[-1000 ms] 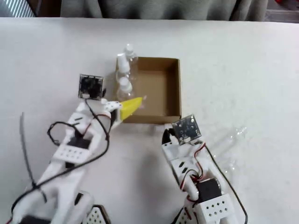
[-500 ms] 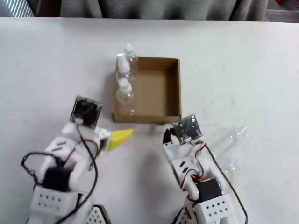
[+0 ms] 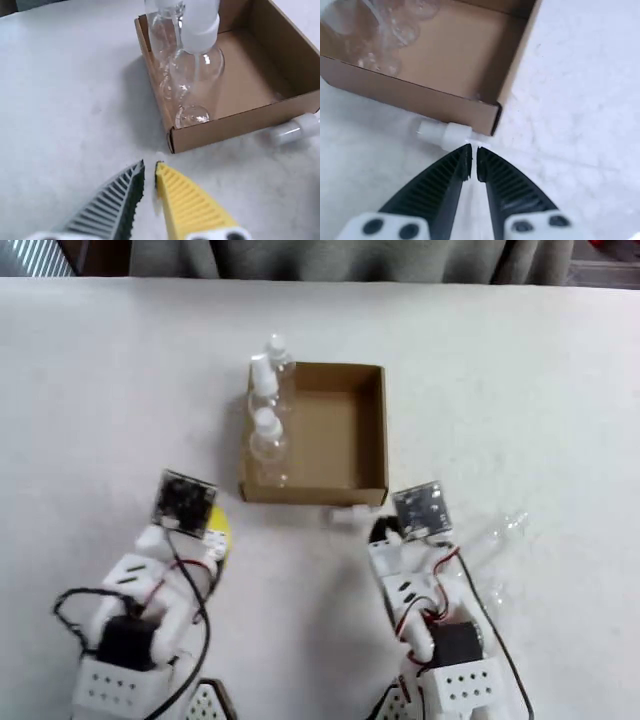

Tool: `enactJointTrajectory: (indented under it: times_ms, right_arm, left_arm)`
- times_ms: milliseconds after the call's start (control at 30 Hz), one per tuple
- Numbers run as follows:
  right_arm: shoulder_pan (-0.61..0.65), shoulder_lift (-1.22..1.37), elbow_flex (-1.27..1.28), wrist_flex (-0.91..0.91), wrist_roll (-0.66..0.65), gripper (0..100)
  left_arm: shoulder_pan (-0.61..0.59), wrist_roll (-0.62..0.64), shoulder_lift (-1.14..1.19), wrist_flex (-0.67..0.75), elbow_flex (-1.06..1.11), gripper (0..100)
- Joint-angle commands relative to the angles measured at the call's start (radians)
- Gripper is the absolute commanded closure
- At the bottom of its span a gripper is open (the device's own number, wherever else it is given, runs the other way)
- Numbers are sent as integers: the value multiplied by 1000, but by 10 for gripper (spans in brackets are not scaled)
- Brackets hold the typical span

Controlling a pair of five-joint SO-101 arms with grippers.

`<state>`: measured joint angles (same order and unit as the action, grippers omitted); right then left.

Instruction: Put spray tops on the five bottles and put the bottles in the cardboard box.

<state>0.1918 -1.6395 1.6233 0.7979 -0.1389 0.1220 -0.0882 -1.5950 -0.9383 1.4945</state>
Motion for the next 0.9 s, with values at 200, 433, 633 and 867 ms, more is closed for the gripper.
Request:
enactJointTrajectory:
  times_ms: [200,433,633,867]
  right_arm:
    - [-251,4,-341,283,-11,983]
    - [-383,291,-509,354,-187,983]
    - [-552,707,-738,363,-190,983]
    - [-570,1067,-973,521,-184,983]
  left_arm:
    - [157,25,-10,203,180,974]
    - [176,23,-10,204,203,974]
    - [176,23,-10,206,203,974]
    - [176,21,-10,203,203,974]
